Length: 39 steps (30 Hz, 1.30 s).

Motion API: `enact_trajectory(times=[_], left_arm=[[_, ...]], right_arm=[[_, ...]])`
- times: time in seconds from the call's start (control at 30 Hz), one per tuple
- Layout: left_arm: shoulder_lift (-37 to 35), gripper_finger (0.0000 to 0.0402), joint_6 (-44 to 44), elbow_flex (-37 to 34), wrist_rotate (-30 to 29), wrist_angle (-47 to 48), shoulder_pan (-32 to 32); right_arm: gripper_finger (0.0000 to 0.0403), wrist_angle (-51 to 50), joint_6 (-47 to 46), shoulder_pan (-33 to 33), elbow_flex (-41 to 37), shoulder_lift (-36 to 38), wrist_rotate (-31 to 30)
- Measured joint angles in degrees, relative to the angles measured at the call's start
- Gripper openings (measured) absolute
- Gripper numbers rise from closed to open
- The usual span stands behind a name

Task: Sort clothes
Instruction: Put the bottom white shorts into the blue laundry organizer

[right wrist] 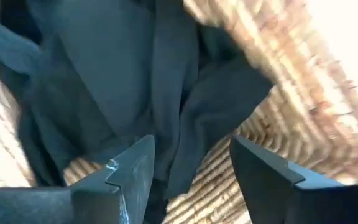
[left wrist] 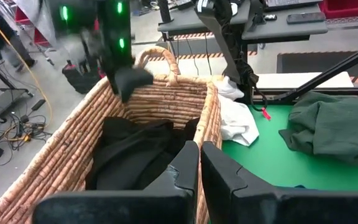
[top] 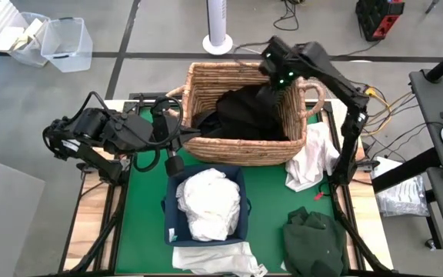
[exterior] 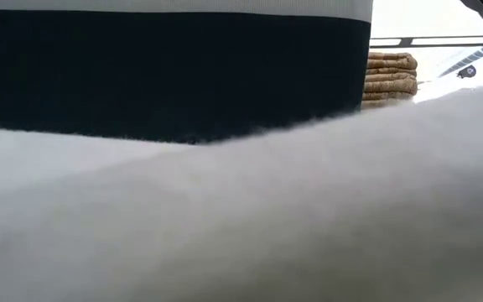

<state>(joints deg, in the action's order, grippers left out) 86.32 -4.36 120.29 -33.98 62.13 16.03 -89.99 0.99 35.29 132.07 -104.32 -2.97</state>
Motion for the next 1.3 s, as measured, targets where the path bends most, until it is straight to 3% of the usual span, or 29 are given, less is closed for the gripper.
enact_trajectory(times=[0.27, 0.63, 0.77, 0.97, 1.17, 1.3], left_arm=[[0.00, 0.0000, -0.07, 0.00, 1.60, 2.86, 0.05], [-0.02, 0.0000, -0.81, 0.00, 19.52, 9.30, 2.77], [-0.02, 0.0000, -3.12, 0.00, 19.67, 13.79, 6.65], [0.11, 0.0000, -16.90, 0.00, 19.32, 22.07, 16.58], [1.06, 0.0000, -28.79, -0.77, 6.21, 25.37, 31.51], [3.37, 0.0000, -34.08, -4.32, 5.00, 27.54, 40.74]], right_arm=[[0.0180, 2.27, 0.33, -4.46, 2.01, 8.00, 5.90], [0.0141, 5.02, -3.06, -18.61, 2.01, 17.33, 6.00], [0.0125, 9.25, -4.65, -25.28, 2.01, 18.90, 6.00], [0.0097, 10.36, -7.94, -33.18, 1.99, 19.38, 5.77], [0.0074, 10.33, -8.50, -37.63, 1.94, 18.54, 0.37], [0.0069, 10.47, -8.55, -38.19, 1.94, 17.96, -1.63]])
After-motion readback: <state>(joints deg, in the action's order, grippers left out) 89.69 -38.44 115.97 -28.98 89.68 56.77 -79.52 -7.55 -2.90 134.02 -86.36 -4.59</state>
